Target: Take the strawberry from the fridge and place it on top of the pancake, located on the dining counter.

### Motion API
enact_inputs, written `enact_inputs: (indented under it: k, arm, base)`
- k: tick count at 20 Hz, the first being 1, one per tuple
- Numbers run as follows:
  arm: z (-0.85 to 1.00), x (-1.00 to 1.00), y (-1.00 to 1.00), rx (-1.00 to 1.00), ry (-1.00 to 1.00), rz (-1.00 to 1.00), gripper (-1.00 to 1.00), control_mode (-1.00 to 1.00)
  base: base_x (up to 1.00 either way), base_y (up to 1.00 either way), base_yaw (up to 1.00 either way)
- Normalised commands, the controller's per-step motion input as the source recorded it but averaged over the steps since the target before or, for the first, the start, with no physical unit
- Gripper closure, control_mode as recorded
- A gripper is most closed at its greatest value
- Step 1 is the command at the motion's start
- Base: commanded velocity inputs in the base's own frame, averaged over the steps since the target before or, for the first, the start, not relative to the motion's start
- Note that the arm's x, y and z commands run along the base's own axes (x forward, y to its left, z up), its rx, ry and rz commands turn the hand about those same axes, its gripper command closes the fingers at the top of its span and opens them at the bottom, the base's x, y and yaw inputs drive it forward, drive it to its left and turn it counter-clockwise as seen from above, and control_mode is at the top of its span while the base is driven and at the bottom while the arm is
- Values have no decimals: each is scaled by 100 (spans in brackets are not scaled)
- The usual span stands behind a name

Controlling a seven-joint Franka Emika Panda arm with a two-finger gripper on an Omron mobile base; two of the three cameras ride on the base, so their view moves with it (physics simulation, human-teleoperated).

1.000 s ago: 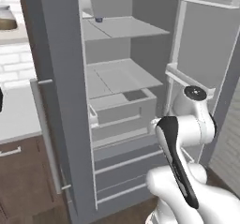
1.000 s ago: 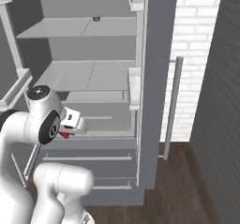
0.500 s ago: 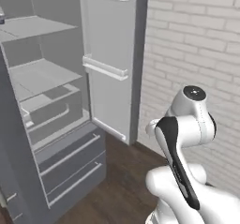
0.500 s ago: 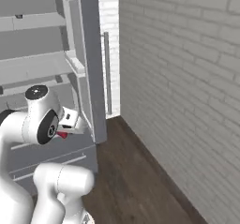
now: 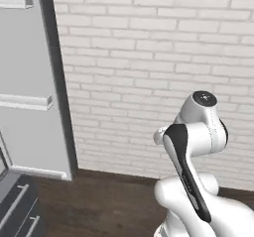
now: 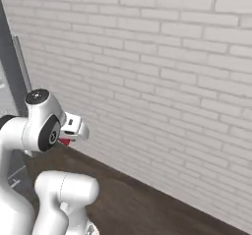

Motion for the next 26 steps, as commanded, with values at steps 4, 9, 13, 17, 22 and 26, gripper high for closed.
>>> enact_inputs:
  k: [4,9,13,17,22,26]
  arm:
    - [0,0,0,0,0,0,100,100]
    - [0,0,0,0,0,0,100,100]
    - [0,0,0,0,0,0,100,100]
    - [0,0,0,0,0,0,100,100]
    - [0,0,0,0,0,0,100,100]
    - [0,0,0,0,0,0,100,100]
  base:
    - [0,-43,-86]
    - [5,-72,-77]
    - [20,-80,-70]
    - [56,-54,-62]
    - [69,-12,-62]
    - [98,18,-64]
